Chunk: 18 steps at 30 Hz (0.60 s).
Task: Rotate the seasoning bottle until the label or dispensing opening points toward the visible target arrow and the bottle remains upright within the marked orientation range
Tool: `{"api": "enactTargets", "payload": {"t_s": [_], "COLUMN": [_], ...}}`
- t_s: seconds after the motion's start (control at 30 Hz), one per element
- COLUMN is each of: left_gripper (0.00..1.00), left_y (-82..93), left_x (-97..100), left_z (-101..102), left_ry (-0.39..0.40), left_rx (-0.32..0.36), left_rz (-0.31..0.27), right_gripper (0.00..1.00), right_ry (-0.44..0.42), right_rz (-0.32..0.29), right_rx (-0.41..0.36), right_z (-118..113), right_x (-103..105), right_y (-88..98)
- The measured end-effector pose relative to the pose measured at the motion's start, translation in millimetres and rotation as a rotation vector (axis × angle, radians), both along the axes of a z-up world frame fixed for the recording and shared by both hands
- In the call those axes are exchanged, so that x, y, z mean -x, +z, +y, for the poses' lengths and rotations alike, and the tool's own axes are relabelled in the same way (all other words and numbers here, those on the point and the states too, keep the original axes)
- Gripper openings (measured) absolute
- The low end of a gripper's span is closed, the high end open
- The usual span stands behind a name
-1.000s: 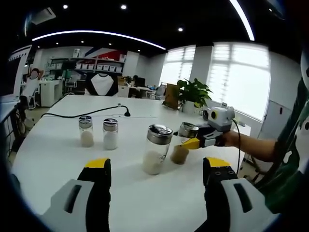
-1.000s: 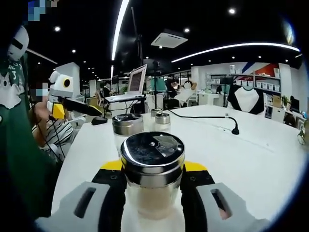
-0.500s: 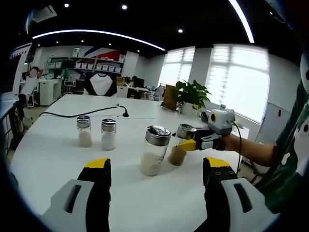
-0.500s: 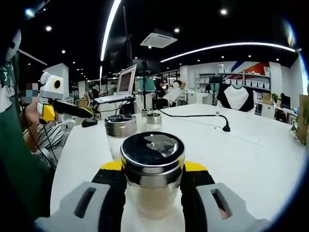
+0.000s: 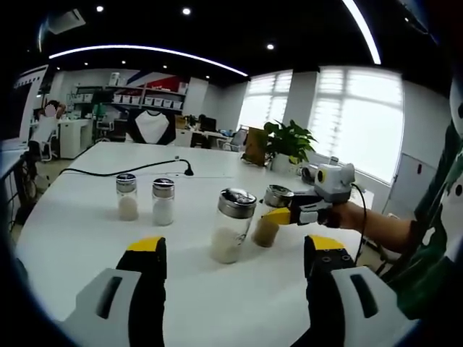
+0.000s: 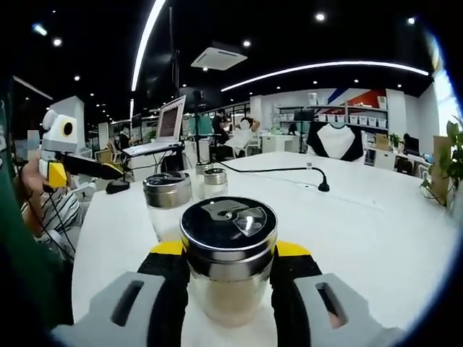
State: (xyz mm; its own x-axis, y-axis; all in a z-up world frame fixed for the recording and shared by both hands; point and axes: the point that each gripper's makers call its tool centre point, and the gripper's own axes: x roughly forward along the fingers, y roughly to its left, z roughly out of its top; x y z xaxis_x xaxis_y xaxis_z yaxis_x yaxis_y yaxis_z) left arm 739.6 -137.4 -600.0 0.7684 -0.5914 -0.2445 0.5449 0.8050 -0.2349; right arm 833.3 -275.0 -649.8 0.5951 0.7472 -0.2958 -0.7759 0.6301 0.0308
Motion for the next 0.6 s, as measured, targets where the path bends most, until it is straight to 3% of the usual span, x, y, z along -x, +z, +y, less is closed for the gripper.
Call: {"api": "enactTargets", "payload": {"t_s": [0.6], "left_gripper": [0.82], "left_y": [-0.3], "left_x": [1.4], "left_z": [-0.3], "left_ry": [0.003], "left_rx": [-0.002], "left_rz": [0.0], "right_gripper": [0.42], "right_ry": [-0.225], "right_rz": [0.016], "right_rx": [0.024], "right_z": [-7.8], "right_x": [-8.1], "right_y": [-2.8]}}
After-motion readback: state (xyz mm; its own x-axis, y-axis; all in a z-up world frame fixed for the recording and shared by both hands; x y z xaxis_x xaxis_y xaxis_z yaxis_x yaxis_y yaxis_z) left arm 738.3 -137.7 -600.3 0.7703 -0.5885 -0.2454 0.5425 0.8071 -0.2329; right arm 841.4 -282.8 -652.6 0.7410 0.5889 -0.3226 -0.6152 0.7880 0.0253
